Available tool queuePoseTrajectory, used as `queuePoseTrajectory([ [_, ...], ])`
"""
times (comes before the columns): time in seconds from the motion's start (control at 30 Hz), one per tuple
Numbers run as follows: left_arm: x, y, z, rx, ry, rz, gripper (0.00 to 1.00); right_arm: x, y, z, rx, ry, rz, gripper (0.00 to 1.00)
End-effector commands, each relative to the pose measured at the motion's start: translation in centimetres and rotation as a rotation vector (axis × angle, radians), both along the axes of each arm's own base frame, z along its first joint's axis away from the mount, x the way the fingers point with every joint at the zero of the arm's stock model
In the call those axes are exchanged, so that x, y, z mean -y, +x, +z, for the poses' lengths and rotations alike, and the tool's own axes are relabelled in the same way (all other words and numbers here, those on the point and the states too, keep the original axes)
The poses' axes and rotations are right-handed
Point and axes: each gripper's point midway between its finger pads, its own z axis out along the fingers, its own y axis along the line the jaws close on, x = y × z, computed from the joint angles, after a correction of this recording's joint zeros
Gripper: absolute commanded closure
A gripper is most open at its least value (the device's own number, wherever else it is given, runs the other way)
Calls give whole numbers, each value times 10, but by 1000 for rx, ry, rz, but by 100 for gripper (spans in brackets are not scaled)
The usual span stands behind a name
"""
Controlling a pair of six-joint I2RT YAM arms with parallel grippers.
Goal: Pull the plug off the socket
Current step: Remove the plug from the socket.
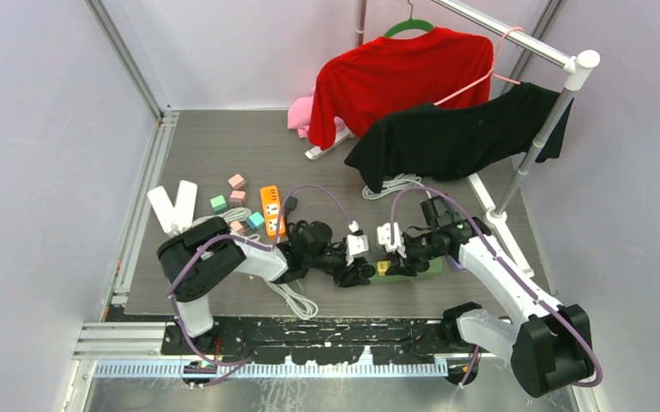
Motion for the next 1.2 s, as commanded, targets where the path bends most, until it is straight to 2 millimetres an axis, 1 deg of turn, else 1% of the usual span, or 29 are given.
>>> queuePoseTrajectory([
  [0.0, -39, 2, -52, -62, 207, 100, 100, -11, -77, 34, 39, 179, 416, 99],
  [0.03, -38, 2, -51, -61, 206, 98, 100, -12, -78, 34, 28, 183, 419, 99],
  [0.1, -35, 3, -50, -64, 203, 96, 100, -17, -74, 30, 18, 185, 407, 99],
  [0.17, -33, 5, -50, -66, 202, 96, 100, -25, -64, 31, -13, 192, 346, 99],
  [0.2, -31, 5, -50, -68, 202, 96, 100, -31, -53, 33, -25, 202, 280, 99],
  [0.27, -29, 6, -50, -76, 204, 96, 100, -42, -11, 42, -6, 214, 96, 99],
  [0.3, -28, 6, -51, -80, 205, 97, 100, -42, 6, 42, -16, 190, -7, 99],
  [0.33, -29, 6, -52, -83, 207, 98, 100, -37, 19, 42, -3, 159, -66, 99],
  [0.4, -31, 4, -54, -89, 214, 101, 100, -21, 33, 41, 15, 105, -129, 99],
  [0.43, -33, 3, -56, -92, 218, 102, 100, -12, 35, 43, 15, 89, -147, 99],
  [0.5, -37, 1, -60, -92, 224, 102, 100, -1, 22, 41, 17, 77, -101, 99],
  [0.53, -38, 1, -61, -93, 226, 101, 100, 2, 8, 37, 2, 77, -50, 99],
  [0.57, -39, 0, -62, -94, 229, 100, 100, 1, -11, 35, -1, 93, 48, 99],
  [0.6, -38, 0, -61, -94, 227, 99, 100, -1, -33, 35, 44, 127, 210, 99],
  [0.63, -37, 1, -61, -93, 225, 98, 100, -3, -57, 38, 11, 168, 305, 99],
  [0.67, -36, 2, -59, -92, 222, 99, 100, -6, -72, 43, -17, 200, 369, 99],
  [0.7, -34, 3, -56, -91, 217, 99, 100, -9, -77, 47, -55, 221, 385, 99],
  [0.77, -30, 6, -49, -82, 208, 97, 100, -10, -74, 46, -81, 218, 380, 99],
  [0.83, -28, 9, -42, -71, 208, 96, 100, -11, -65, 45, -94, 204, 334, 99],
  [0.87, -25, 11, -41, -63, 220, 89, 100, -19, -38, 48, -75, 210, 190, 99],
  [0.93, -23, 12, -46, -69, 235, 81, 100, -21, -8, 43, -25, 195, 30, 99],
  [1.0, -21, 11, -50, -86, 242, 74, 100, -17, 22, 33, 41, 153, -120, 99],
  [1.07, -20, 10, -54, -100, 247, 72, 100, -11, 37, 29, 51, 106, -188, 99],
  [1.13, -20, 11, -57, -105, 256, 77, 100, -9, 42, 29, 42, 84, -209, 99],
  [1.17, -22, 11, -59, -108, 260, 81, 100, -9, 42, 30, 39, 79, -202, 99],
])
